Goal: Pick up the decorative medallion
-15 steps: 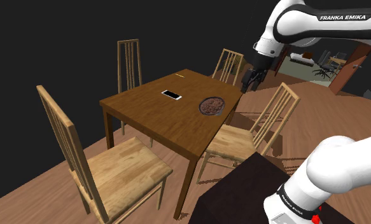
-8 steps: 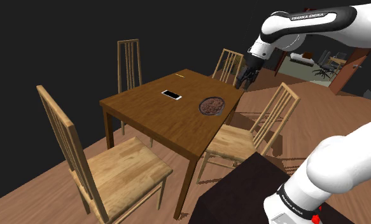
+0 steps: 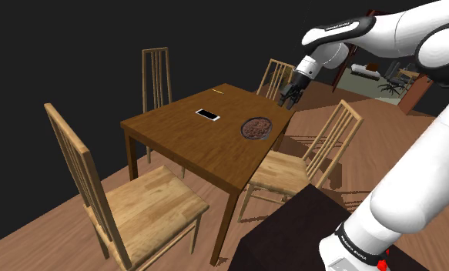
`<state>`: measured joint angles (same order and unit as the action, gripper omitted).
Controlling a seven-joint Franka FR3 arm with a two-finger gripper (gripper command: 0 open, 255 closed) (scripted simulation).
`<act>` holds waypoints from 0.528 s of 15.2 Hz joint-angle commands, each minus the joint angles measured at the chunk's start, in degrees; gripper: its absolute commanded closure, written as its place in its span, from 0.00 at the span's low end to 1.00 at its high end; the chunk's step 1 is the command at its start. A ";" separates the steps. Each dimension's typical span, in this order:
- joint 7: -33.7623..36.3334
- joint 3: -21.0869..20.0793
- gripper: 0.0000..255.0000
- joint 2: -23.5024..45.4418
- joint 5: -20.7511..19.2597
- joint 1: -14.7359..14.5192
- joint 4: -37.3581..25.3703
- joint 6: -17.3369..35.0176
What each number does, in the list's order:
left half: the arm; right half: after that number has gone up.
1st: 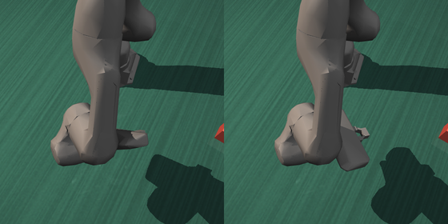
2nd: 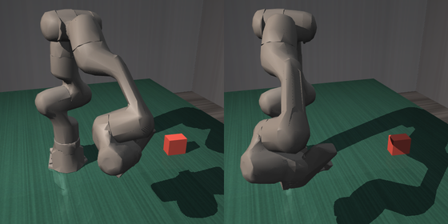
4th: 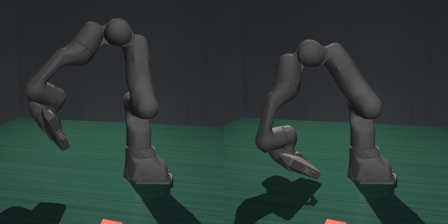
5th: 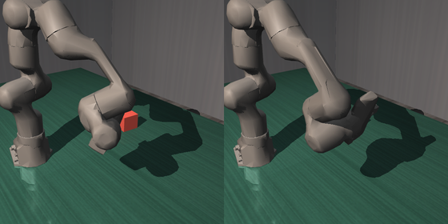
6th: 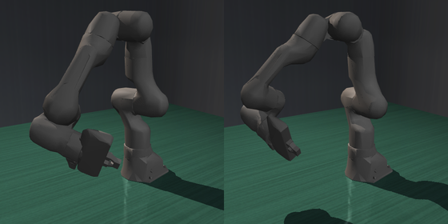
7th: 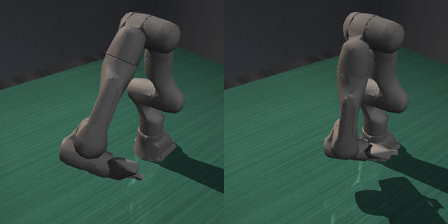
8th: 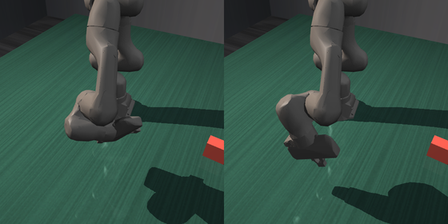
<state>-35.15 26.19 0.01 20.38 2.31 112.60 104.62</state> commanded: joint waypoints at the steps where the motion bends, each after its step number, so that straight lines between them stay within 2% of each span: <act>1: -4.12 1.24 0.00 6.24 4.81 1.26 -4.91 -1.76; 4: -8.67 1.51 0.00 15.31 11.32 4.54 -12.96 -5.54; 8: -12.16 0.01 0.00 27.51 18.82 10.39 -25.47 -11.44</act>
<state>-46.41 26.58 24.24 37.22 11.02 90.76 95.05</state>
